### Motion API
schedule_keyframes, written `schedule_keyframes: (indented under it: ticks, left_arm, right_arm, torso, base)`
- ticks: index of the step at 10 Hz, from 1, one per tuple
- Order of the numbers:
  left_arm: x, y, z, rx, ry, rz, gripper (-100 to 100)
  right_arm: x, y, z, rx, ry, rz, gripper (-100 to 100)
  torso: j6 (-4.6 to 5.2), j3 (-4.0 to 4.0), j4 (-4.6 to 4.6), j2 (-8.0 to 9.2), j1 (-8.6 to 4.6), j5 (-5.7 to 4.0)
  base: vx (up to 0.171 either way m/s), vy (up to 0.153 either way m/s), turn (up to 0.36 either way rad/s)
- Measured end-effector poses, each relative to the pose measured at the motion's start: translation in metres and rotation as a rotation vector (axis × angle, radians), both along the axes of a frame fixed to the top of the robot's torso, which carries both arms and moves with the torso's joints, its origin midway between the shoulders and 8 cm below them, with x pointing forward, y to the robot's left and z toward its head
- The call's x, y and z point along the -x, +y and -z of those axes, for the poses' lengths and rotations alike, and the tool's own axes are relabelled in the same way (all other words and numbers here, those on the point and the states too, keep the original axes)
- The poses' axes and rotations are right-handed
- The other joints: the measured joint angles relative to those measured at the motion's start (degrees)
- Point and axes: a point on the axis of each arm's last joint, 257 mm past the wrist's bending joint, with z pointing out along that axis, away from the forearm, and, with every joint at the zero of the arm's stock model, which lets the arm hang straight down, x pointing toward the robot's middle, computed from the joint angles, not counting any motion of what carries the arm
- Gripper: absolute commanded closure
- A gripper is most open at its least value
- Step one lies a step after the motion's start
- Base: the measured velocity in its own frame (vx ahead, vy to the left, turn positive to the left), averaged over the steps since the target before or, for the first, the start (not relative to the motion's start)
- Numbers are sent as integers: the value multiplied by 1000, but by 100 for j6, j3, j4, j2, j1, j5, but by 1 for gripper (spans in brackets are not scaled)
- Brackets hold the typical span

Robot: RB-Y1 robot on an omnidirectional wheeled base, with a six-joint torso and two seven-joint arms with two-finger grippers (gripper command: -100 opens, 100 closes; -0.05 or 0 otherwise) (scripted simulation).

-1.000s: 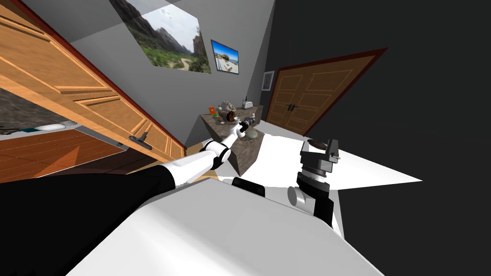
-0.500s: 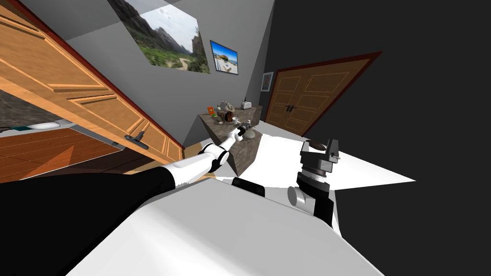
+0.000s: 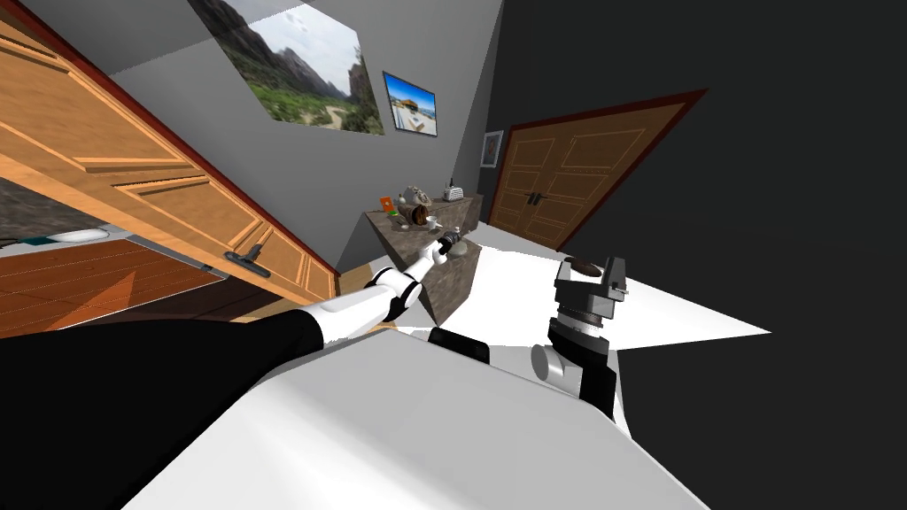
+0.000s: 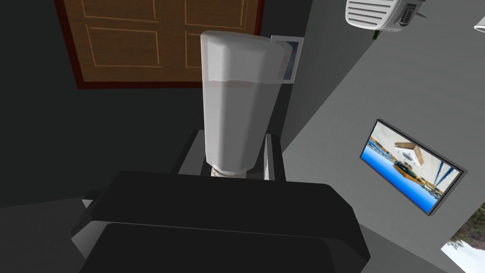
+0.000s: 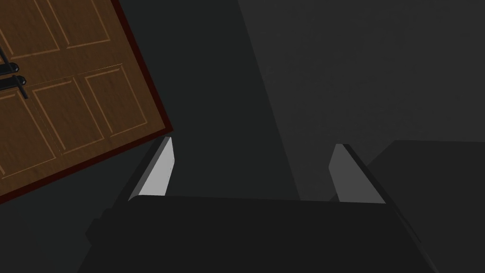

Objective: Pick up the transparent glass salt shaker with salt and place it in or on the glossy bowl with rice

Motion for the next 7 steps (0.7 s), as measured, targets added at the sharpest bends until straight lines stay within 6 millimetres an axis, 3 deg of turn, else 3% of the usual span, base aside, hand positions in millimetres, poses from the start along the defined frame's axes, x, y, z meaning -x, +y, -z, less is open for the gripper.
schedule_keyframes:
  ticks: [1, 5, 6, 7]
  left_arm:
    - [1, 3, 4, 1, 8, -7, -100]
    - [1, 3, 4, 1, 8, -7, -100]
    - [1, 3, 4, 1, 8, -7, 0]
    - [1, 3, 4, 1, 8, -7, -100]
  right_arm:
    - [0, 0, 0, 0, 0, 0, 0]
    - [0, 0, 0, 0, 0, 0, 0]
    - [0, 0, 0, 0, 0, 0, 0]
    - [0, 0, 0, 0, 0, 0, 0]
  torso:
    - [6, 4, 6, 1, 0, -2]
    - [6, 7, 8, 6, 6, 0]
    - [6, 7, 8, 6, 6, 0]
    - [6, 7, 8, 7, 6, 0]
  base:
    - [0, 0, 0]
    - [0, 0, 0]
    - [0, 0, 0]
    - [-20, 39, -65]
